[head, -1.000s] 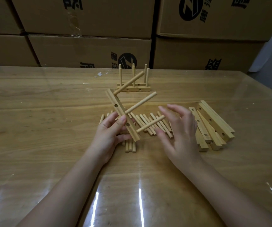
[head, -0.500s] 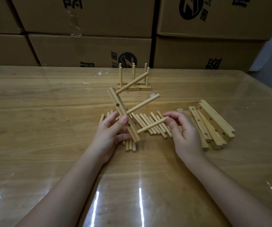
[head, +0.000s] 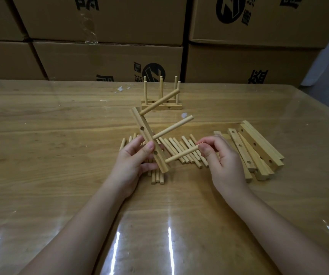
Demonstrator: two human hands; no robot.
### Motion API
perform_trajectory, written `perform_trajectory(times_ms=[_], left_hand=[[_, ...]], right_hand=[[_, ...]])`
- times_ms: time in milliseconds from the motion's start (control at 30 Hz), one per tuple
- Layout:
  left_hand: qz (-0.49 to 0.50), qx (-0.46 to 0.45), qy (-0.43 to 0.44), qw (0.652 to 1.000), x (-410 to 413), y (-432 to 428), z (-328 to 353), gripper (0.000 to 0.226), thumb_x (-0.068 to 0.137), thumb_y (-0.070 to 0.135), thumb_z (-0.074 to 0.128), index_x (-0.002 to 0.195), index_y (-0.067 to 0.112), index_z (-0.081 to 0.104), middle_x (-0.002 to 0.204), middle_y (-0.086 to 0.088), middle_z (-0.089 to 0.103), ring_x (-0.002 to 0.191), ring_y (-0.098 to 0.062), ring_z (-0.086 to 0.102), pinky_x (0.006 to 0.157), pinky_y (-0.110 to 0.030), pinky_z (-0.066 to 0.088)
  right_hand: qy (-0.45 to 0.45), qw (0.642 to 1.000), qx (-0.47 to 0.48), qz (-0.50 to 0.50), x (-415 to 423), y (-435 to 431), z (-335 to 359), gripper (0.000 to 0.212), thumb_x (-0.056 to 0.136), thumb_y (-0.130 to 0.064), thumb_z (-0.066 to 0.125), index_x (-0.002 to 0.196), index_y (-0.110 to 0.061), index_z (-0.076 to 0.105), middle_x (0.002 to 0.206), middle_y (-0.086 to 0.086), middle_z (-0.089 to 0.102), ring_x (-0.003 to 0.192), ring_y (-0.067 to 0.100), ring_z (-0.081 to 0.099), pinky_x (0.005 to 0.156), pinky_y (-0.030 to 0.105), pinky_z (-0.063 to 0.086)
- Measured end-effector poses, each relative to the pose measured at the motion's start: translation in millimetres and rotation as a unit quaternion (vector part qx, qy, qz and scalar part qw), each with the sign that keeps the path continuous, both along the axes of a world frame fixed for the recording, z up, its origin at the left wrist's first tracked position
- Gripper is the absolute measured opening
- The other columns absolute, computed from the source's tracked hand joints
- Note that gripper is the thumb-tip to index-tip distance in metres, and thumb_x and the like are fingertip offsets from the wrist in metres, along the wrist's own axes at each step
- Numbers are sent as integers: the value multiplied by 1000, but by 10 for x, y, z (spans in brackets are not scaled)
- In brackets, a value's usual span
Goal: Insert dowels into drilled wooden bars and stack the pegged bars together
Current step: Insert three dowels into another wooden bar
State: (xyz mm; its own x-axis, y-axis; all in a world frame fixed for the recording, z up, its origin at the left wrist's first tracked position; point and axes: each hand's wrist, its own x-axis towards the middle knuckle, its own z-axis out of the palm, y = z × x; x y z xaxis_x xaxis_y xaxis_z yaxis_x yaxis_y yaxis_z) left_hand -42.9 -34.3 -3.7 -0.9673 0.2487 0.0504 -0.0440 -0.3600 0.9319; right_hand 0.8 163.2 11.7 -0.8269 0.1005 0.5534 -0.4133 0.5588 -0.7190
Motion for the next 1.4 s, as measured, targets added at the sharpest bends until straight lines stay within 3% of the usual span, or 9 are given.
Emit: perform_trajectory(times_ms=[200, 333, 600, 800, 933, 1067, 1167, 1267, 1400], left_hand=[[-5, 6, 1, 1000, -2, -12, -13, 37, 80, 20, 61, 116, 10, 60, 94, -7, 74, 74, -13, 70, 57, -26, 58], [-3, 4, 3, 1000, -10, -8, -14, 35, 80, 21, 61, 113, 12, 62, 94, -7, 74, 75, -13, 70, 56, -24, 57], [-12, 6, -1, 1000, 2, -22, -15, 30, 81, 21, 61, 109, 13, 65, 94, -8, 73, 74, -13, 70, 56, -25, 57], [-11, -3, -3, 1000, 22, -15, 9, 36, 80, 20, 60, 115, 11, 62, 93, -6, 73, 75, -12, 69, 58, -27, 59], [-13, 1, -4, 1000, 33, -23, 15, 35, 81, 18, 58, 115, 10, 61, 90, -4, 73, 75, -13, 69, 61, -30, 60], [-15, 8, -5, 1000, 33, -3, 36, 34, 81, 17, 59, 115, 10, 61, 93, -6, 74, 77, -14, 70, 58, -26, 58], [-13, 19, -8, 1000, 28, -6, 41, 33, 81, 18, 61, 113, 9, 62, 96, -10, 73, 80, -18, 71, 61, -29, 58], [-3, 59, -26, 998, 12, -23, 34, 39, 79, 20, 66, 114, 5, 57, 103, -17, 72, 87, -25, 72, 68, -30, 58], [7, 90, -31, 995, -5, -25, 14, 49, 73, 19, 75, 115, 7, 52, 107, -21, 70, 96, -32, 69, 72, -30, 57]], right_hand=[[11, 999, 39, -17, -4, 12, 14, 11, 92, -11, 54, 93, -8, 64, 78, -17, 51, 74, -5, 50, 65, 6, 35], [27, 996, 76, -25, -15, 20, 20, 11, 91, -12, 55, 90, -6, 64, 79, -10, 54, 76, 6, 51, 67, 16, 38], [62, 986, 146, -46, -41, 28, 33, 17, 90, -14, 51, 87, -4, 65, 79, -8, 53, 77, 10, 49, 71, 10, 33], [79, 981, 171, -37, -25, 32, 15, 35, 93, -28, 41, 77, -5, 61, 71, -1, 54, 70, 18, 51, 65, 28, 40], [88, 981, 173, -28, -26, -3, 25, 36, 94, -31, 40, 73, -7, 58, 67, -2, 51, 65, 17, 48, 60, 27, 38], [47, 991, 120, -15, -26, 21, -14, 33, 95, -38, 43, 77, -13, 57, 68, -16, 46, 67, 4, 45, 60, 17, 33], [-32, 999, -14, 35, -6, -10, -18, 27, 92, -47, 37, 93, -26, 54, 72, -11, 52, 65, 6, 50, 56, 17, 40], [-97, 985, -123, 72, 1, -10, -31, 32, 86, -58, 36, 108, -38, 49, 89, -10, 59, 80, 0, 57, 68, 13, 46], [-158, 981, -78, 85, -12, -24, -80, 24, 85, -46, 54, 108, -40, 53, 95, -20, 62, 91, -6, 56, 76, 9, 46]])
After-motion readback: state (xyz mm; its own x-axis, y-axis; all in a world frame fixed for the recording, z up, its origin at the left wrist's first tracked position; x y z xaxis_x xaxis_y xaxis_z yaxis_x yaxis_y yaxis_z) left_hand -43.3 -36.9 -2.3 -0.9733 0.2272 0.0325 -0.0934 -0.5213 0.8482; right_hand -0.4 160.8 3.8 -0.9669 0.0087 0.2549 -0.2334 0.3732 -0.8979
